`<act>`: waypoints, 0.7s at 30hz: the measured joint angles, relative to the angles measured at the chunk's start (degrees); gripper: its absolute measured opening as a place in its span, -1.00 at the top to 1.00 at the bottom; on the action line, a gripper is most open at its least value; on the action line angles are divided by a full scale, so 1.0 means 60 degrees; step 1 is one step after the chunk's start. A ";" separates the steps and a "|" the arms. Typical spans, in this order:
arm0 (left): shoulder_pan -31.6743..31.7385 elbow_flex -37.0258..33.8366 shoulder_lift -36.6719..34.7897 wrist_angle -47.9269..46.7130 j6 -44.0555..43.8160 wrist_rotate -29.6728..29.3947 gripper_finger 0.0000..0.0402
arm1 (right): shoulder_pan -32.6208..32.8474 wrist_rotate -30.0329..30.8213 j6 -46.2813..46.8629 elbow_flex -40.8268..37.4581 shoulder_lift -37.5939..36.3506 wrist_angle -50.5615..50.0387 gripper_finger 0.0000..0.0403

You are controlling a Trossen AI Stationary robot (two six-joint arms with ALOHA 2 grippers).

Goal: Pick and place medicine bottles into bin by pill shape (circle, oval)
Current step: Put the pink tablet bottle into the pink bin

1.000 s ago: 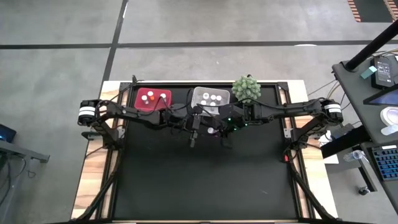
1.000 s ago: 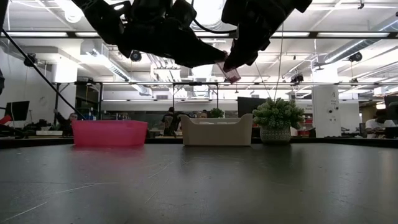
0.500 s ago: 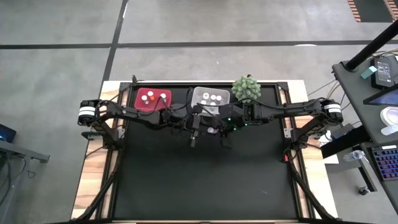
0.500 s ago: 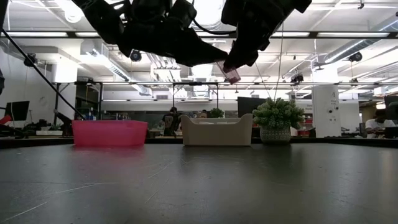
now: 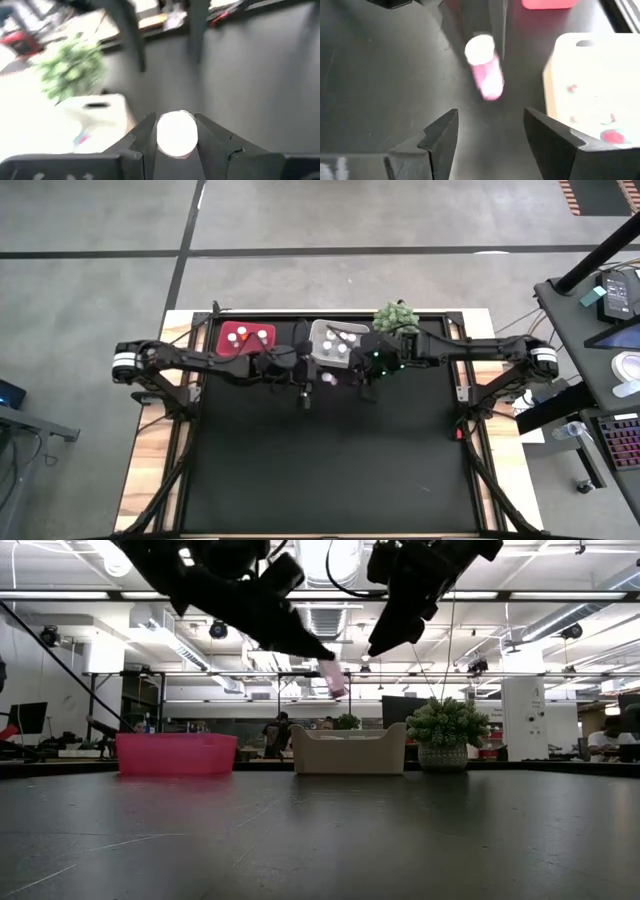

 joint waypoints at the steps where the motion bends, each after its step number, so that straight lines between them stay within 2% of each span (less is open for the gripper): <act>1: 0.0056 0.0000 -0.0156 -0.0288 -0.0013 -0.0254 0.53 | -0.0085 0.0002 -0.0002 -0.0007 -0.0077 -0.0010 -0.07; 7: 0.0679 -0.0149 -0.1133 -0.2287 -0.0528 -0.1786 0.53 | -0.0304 0.0001 -0.0241 -0.0417 -0.0443 0.0115 -0.07; 16: 0.2318 -0.0323 -0.2569 -0.4796 -0.1526 -0.2744 0.53 | -0.0762 -0.0025 -0.0710 -0.1830 -0.0822 0.1798 -0.06; 21: 0.3338 -0.0540 -0.3056 -0.5731 -0.1832 -0.2754 0.53 | -0.1325 -0.0031 -0.1009 -0.2441 -0.0830 0.2717 -0.06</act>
